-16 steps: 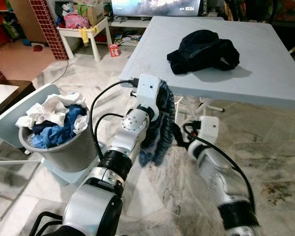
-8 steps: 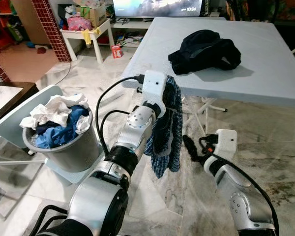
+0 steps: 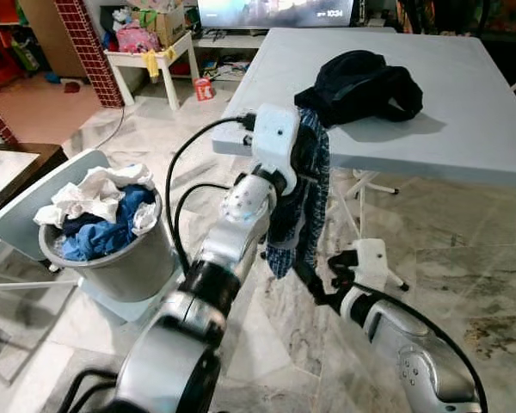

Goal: Hang hanger

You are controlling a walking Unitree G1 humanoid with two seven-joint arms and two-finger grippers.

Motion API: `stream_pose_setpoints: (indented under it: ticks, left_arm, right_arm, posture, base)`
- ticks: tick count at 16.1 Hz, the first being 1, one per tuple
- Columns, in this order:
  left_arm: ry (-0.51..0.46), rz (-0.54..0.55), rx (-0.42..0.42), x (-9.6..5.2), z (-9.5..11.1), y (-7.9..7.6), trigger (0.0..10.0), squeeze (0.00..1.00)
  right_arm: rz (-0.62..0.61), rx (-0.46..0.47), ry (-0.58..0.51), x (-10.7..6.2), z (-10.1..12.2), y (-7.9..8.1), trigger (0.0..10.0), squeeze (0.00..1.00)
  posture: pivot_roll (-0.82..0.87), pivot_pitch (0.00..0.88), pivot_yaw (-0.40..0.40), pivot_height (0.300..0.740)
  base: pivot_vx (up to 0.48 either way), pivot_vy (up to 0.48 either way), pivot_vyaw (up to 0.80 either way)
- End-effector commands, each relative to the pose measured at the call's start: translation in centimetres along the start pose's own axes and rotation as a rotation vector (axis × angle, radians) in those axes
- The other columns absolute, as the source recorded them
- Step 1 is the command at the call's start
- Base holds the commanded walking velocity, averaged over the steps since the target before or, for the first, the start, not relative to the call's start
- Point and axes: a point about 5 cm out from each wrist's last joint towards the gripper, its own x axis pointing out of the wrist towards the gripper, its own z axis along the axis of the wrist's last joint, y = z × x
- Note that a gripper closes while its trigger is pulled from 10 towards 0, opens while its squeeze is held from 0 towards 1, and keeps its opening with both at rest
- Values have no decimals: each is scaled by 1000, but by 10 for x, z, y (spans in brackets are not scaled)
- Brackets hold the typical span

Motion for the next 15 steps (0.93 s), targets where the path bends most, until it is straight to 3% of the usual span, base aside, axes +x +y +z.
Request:
stream_pose_setpoints:
  ticks: [1,3,5,8,11,12,15]
  left_arm:
    - [-2,-51,-119,-4,-5,-35,10000,0]
    - [10,-64,-117,-20,-3,-29,10000,0]
    - [42,-111,-80,-50,-7,-20,10000,0]
    - [140,-145,-14,-85,-8,2,10000,0]
    - [244,-226,73,-116,-2,14,10000,0]
    - [278,-277,100,-125,-2,14,10000,0]
    - [280,-344,97,-116,-11,-4,10000,0]
  right_arm:
    - [29,-4,-5,0,3,6,10000,0]
    - [19,-4,-5,0,4,3,10000,0]
    - [6,-22,2,-4,3,-5,10000,0]
    - [-7,-57,15,-10,7,-23,10000,0]
    - [-16,-120,34,-13,12,-41,10000,0]
    - [10,-140,11,-10,20,-39,10000,0]
    - [-5,-136,-60,-6,26,-32,10000,0]
  posture:
    - [-86,85,90,740]
    - [-84,87,88,740]
    - [-67,90,84,740]
    - [-37,89,82,740]
    - [-11,81,90,740]
    - [-13,76,94,740]
    - [-62,49,126,740]
  base:
    - [0,0,0]
    - [0,0,0]
    - [0,0,0]
    - [0,0,0]
    - [0,0,0]
    - [0,0,0]
    - [0,0,0]
